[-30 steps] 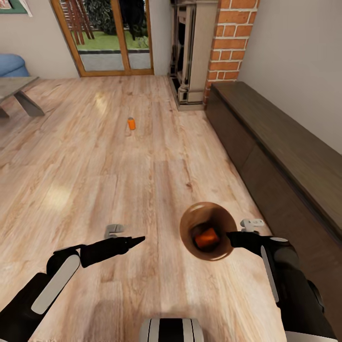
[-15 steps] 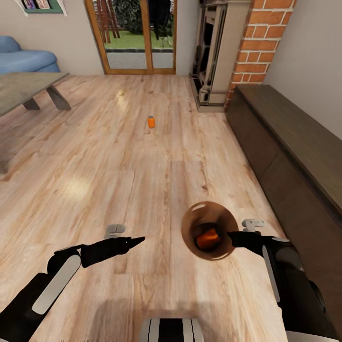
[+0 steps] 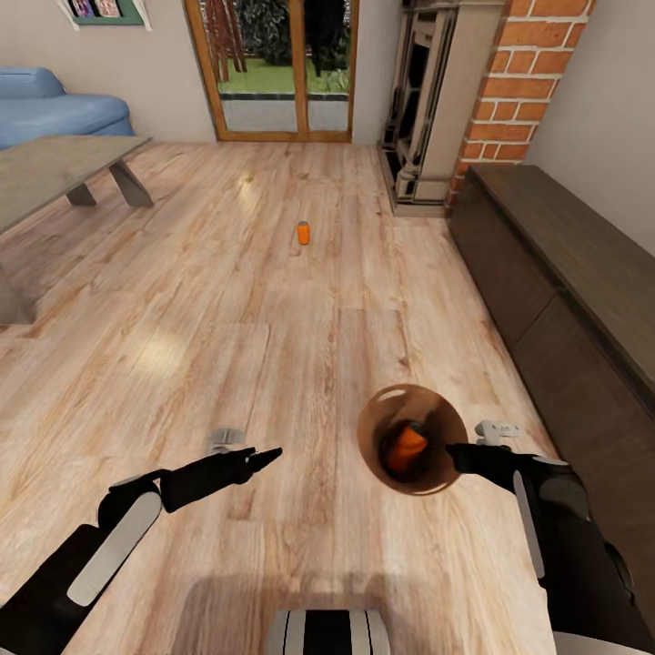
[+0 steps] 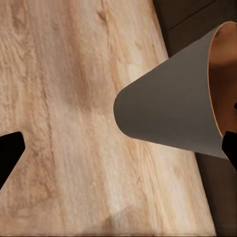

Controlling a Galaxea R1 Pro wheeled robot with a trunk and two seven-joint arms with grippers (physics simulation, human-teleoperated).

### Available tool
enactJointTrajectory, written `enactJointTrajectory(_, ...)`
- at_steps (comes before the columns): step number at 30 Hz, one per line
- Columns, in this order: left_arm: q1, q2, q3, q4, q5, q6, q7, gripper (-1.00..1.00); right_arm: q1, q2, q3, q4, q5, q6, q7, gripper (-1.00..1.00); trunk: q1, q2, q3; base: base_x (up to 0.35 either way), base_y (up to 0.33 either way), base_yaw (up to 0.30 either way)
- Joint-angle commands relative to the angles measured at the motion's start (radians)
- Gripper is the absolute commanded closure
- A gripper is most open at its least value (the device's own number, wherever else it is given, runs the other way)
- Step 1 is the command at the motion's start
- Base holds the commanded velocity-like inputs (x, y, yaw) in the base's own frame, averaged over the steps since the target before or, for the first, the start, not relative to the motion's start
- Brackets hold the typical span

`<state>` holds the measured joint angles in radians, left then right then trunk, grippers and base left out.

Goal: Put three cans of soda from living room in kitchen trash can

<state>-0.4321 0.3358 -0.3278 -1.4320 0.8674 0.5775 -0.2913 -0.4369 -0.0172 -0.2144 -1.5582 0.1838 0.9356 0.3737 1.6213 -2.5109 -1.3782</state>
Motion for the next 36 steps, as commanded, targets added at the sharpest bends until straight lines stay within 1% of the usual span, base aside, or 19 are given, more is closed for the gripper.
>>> enactJointTrajectory(1,0.0,0.0,-0.012,-0.002,-0.001,-0.001,0.011,-1.0,0.0,0.0,-0.002,0.0,-0.015,0.002,0.002,1.0,0.0,0.0,0.0,0.0,0.0,0.108)
enactJointTrajectory(2,0.0,0.0,-0.022,-0.004,-0.002,0.0,0.033,-1.0,0.0,0.0,-0.011,-0.002,-0.015,0.002,0.004,1.0,0.0,0.0,0.0,0.0,0.0,0.185)
enactJointTrajectory(4,0.001,-0.001,-0.029,-0.004,-0.001,-0.003,0.074,-1.0,0.0,0.0,-0.028,-0.003,-0.015,0.002,0.005,1.0,0.0,0.0,0.0,0.0,0.0,0.229)
enactJointTrajectory(8,0.0,0.0,-0.034,-0.003,-0.001,-0.005,0.1,-1.0,0.0,0.0,-0.041,-0.003,-0.015,0.004,0.005,1.0,0.0,0.0,0.0,0.0,0.0,0.26)
enactJointTrajectory(15,0.0,-0.001,-0.034,0.013,0.0,-0.007,0.106,-1.0,0.0,0.0,-0.041,-0.003,-0.015,0.003,0.005,1.0,0.0,0.0,0.0,0.0,0.0,0.269)
enactJointTrajectory(36,0.0,-0.004,-0.036,0.022,-0.001,-0.008,0.107,-1.0,0.0,0.004,-0.042,-0.003,-0.015,0.003,0.005,1.0,0.0,0.0,0.0,0.0,0.0,0.27)
